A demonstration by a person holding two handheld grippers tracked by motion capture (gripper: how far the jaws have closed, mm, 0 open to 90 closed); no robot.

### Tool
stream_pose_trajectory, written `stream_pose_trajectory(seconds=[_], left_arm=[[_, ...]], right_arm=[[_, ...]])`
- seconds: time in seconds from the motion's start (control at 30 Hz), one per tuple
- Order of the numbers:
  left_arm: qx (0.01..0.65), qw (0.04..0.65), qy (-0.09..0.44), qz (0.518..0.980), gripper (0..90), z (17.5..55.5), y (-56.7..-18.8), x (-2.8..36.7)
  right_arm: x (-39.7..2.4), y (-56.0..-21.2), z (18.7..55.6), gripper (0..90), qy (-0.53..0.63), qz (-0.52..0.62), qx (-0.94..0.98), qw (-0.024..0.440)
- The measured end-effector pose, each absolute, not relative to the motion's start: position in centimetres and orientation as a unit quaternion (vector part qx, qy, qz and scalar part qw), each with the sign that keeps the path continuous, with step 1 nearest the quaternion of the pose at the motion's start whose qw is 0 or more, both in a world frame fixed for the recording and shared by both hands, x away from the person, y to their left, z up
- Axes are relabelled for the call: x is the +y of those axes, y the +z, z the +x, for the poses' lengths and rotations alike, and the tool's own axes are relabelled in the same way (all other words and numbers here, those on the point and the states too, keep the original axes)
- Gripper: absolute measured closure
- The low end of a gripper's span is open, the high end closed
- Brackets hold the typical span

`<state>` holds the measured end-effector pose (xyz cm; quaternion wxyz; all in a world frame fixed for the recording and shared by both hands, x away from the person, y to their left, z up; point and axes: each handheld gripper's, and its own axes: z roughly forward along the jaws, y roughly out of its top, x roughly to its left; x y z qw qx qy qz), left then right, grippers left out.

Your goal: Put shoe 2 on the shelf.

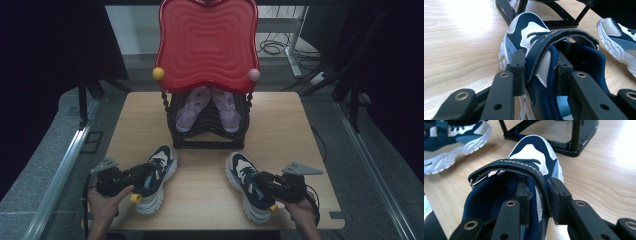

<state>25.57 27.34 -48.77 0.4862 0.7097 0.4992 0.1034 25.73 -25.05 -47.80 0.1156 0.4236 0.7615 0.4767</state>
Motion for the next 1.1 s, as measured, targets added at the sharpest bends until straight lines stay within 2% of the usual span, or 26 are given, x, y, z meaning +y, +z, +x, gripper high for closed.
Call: stream_pose_trajectory(seconds=[0.5,0.9,1.1], left_arm=[[0.493,0.534,0.101,0.679,67.5,24.6,-48.6,28.9],[0.489,0.556,0.118,0.661,67.6,25.1,-46.4,30.2],[0.493,0.567,0.137,0.645,67.6,25.3,-45.7,30.6]], right_arm=[[-27.0,-47.8,25.4,71.7,0.519,0.451,0.711,0.142],[-27.9,-46.4,25.7,71.9,0.555,0.458,0.666,0.196],[-28.9,-46.1,26.3,71.9,0.565,0.465,0.655,0.19]])
